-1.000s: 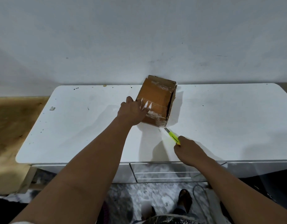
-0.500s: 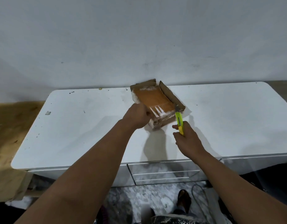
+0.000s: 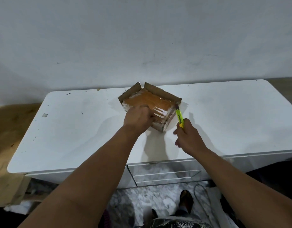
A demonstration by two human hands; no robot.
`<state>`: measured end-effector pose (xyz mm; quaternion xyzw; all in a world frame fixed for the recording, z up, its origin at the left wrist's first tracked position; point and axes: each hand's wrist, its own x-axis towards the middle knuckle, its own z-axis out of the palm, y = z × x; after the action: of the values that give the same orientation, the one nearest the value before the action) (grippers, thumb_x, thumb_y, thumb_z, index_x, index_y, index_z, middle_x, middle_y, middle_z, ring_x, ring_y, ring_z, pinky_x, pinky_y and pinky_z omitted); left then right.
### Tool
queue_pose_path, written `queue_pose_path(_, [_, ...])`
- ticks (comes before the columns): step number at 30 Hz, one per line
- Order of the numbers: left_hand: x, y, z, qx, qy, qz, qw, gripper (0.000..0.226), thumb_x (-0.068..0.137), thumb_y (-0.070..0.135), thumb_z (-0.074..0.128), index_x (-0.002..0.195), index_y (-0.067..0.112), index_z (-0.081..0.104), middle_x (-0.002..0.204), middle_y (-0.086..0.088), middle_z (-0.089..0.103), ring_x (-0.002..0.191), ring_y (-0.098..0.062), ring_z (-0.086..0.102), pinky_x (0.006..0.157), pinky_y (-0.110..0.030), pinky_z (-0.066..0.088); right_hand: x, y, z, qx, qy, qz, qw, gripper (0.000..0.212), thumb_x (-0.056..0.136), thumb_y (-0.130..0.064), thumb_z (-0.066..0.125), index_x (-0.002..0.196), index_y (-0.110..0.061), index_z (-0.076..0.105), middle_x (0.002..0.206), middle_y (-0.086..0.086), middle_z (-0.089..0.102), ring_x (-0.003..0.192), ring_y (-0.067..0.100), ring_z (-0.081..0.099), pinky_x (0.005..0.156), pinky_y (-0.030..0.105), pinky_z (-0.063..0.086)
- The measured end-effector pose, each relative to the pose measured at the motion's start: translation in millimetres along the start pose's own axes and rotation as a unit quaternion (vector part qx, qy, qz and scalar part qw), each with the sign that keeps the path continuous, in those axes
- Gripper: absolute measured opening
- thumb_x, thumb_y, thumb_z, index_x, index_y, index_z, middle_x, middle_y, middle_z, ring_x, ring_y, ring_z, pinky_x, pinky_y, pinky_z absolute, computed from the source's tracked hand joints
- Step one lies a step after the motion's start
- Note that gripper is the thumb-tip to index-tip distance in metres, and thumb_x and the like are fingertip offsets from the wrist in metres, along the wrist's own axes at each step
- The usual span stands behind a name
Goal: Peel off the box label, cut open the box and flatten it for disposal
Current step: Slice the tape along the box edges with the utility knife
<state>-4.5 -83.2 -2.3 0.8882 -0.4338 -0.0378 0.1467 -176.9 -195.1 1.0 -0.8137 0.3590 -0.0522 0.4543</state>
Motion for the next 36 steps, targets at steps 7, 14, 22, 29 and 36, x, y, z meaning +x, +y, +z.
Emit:
queue_pose_path(7, [6.9, 8.6, 2.4, 0.007, 0.033, -0.046, 0.998, 0.022, 0.093, 0.036, 0.063, 0.107, 0.031, 0.079, 0.112, 0.003, 0.073, 0.106, -0.026, 0.065, 0.081, -0.032, 0.052, -27.9, 24.1, 14.5, -0.075, -0.034, -0.027, 0.996, 0.013, 0.099, -0.020, 0.037, 0.107, -0.017, 0.048, 0.085, 0.008, 0.062, 0.060, 0.023, 0.056, 0.053, 0.030, 0.038])
queue_pose_path(14, [9.0, 9.5, 1.4, 0.001, 0.033, -0.061, 0.998, 0.022, 0.092, 0.039, 0.065, 0.106, 0.029, 0.079, 0.114, 0.004, 0.073, 0.108, -0.026, 0.064, 0.081, -0.033, 0.051, -26.9, 24.4, 16.6, -0.086, -0.035, -0.033, 0.995, 0.016, 0.099, -0.021, 0.037, 0.109, -0.015, 0.048, 0.081, 0.009, 0.062, 0.059, 0.024, 0.056, 0.054, 0.033, 0.039])
queue_pose_path(22, [7.2, 8.9, 3.4, -0.017, 0.019, -0.063, 0.998, 0.022, 0.091, 0.039, 0.067, 0.104, 0.025, 0.080, 0.110, -0.001, 0.073, 0.106, -0.028, 0.064, 0.084, -0.038, 0.055, -21.7, 22.0, 16.8, -0.105, -0.043, -0.039, 0.993, 0.018, 0.101, -0.020, 0.037, 0.110, -0.010, 0.049, 0.086, 0.013, 0.063, 0.067, 0.028, 0.061, 0.058, 0.034, 0.045])
queue_pose_path(29, [5.9, 8.2, 5.6, -0.009, 0.023, -0.055, 0.998, 0.023, 0.093, 0.040, 0.066, 0.106, 0.026, 0.079, 0.113, 0.000, 0.071, 0.107, -0.028, 0.062, 0.080, -0.034, 0.051, -11.2, 13.5, 21.9, -0.142, -0.080, 0.000, 0.987, 0.010, 0.099, -0.017, 0.038, 0.100, -0.009, 0.044, 0.096, 0.013, 0.061, 0.075, 0.027, 0.058, 0.060, 0.034, 0.044])
queue_pose_path(36, [4.9, 8.6, 5.6, -0.014, 0.038, -0.059, 0.997, 0.023, 0.094, 0.039, 0.066, 0.107, 0.025, 0.078, 0.112, 0.001, 0.071, 0.105, -0.026, 0.063, 0.080, -0.033, 0.052, -2.5, 15.3, 33.5, -0.164, -0.127, 0.075, 0.975, 0.007, 0.093, -0.013, 0.041, 0.099, -0.009, 0.040, 0.095, 0.009, 0.050, 0.081, 0.024, 0.051, 0.052, 0.026, 0.031])
